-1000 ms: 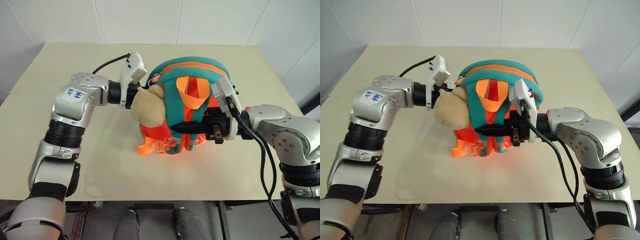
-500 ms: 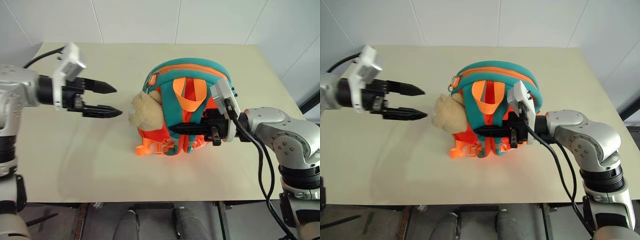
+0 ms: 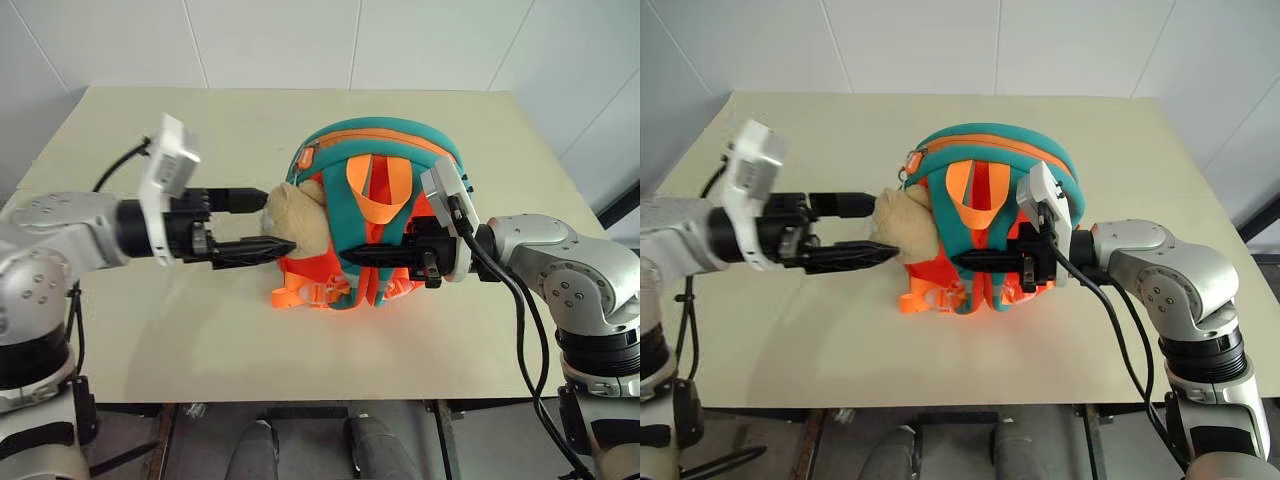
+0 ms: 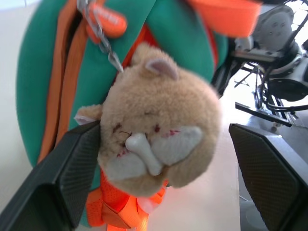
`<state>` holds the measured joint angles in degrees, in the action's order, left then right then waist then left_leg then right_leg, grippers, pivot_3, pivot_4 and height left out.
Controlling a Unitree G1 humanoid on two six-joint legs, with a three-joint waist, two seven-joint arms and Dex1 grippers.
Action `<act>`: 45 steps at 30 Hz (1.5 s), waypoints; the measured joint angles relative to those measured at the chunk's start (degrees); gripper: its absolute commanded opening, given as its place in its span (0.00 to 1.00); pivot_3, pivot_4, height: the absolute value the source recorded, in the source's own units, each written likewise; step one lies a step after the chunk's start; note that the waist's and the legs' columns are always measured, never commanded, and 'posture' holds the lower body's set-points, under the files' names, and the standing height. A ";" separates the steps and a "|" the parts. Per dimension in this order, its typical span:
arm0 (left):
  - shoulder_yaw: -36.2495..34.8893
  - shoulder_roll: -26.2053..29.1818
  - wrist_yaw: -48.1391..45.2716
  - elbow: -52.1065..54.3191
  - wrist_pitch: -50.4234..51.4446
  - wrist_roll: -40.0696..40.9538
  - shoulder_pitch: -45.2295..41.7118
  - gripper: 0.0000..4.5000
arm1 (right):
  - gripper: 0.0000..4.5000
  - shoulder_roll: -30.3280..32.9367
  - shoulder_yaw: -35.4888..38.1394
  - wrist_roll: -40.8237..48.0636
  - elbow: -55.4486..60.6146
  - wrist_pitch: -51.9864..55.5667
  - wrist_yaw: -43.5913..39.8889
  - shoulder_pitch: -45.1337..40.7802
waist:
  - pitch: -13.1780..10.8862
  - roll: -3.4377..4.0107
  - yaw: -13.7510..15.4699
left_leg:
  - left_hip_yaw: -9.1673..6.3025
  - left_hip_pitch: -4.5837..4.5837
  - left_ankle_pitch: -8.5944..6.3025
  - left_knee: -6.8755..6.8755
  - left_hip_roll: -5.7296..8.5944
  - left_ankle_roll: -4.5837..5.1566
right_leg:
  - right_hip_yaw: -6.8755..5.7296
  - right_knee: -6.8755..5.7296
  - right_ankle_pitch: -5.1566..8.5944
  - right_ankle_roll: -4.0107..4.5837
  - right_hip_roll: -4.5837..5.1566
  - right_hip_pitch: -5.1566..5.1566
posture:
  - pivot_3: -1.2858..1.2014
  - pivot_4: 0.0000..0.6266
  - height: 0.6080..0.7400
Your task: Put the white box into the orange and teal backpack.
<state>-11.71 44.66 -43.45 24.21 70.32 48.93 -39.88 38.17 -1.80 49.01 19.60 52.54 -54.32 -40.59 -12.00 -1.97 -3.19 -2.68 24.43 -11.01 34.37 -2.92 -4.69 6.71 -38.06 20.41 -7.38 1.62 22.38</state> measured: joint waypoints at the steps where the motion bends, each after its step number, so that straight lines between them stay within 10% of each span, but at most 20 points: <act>1: 0.69 -0.28 0.91 -0.20 0.32 -0.16 0.04 0.74 | 0.00 -0.11 -0.02 -0.05 0.00 -0.03 -0.03 0.00 | 0.00 0.00 -0.02 | 0.00 0.00 0.00 0.00 0.00 0.00 | 0.00 0.00 0.00 0.00 0.00 0.00 | 0.52 0.24 1.00; 12: 1.02 -1.42 4.45 -3.51 5.63 3.78 -5.31 0.14 | 0.00 -2.33 1.51 1.31 0.77 -2.97 -0.08 3.44 | 0.00 0.00 0.09 | 0.00 0.02 0.00 -0.10 0.01 -0.01 | -0.01 0.11 0.00 0.00 0.00 0.00 | 0.52 0.24 1.00; 28: -3.31 7.12 0.18 -22.65 5.15 6.64 -10.60 0.11 | 0.00 -3.55 4.61 5.19 7.51 -4.98 4.77 10.52 | 0.00 0.01 -0.18 | 0.05 -0.04 0.01 -0.26 0.01 -0.02 | 0.01 0.11 0.02 0.04 0.02 0.06 | 0.52 0.24 1.00; 45: 24.25 13.62 -14.53 -33.22 -9.20 -17.03 -8.64 0.11 | 0.00 -3.49 4.47 5.77 8.19 -4.98 6.19 10.83 | 0.00 0.00 0.07 | 0.07 -0.02 0.01 -0.37 0.01 -0.03 | 0.00 0.18 0.06 0.11 0.00 0.09 | 0.52 0.24 1.00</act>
<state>12.54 58.29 -57.98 -9.01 61.12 31.90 -48.52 34.68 2.68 54.77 27.79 47.56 -48.14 -29.76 -12.00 -1.96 -3.12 -2.61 24.41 -10.99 34.00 -2.92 -4.72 6.71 -37.88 20.47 -7.27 1.62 22.47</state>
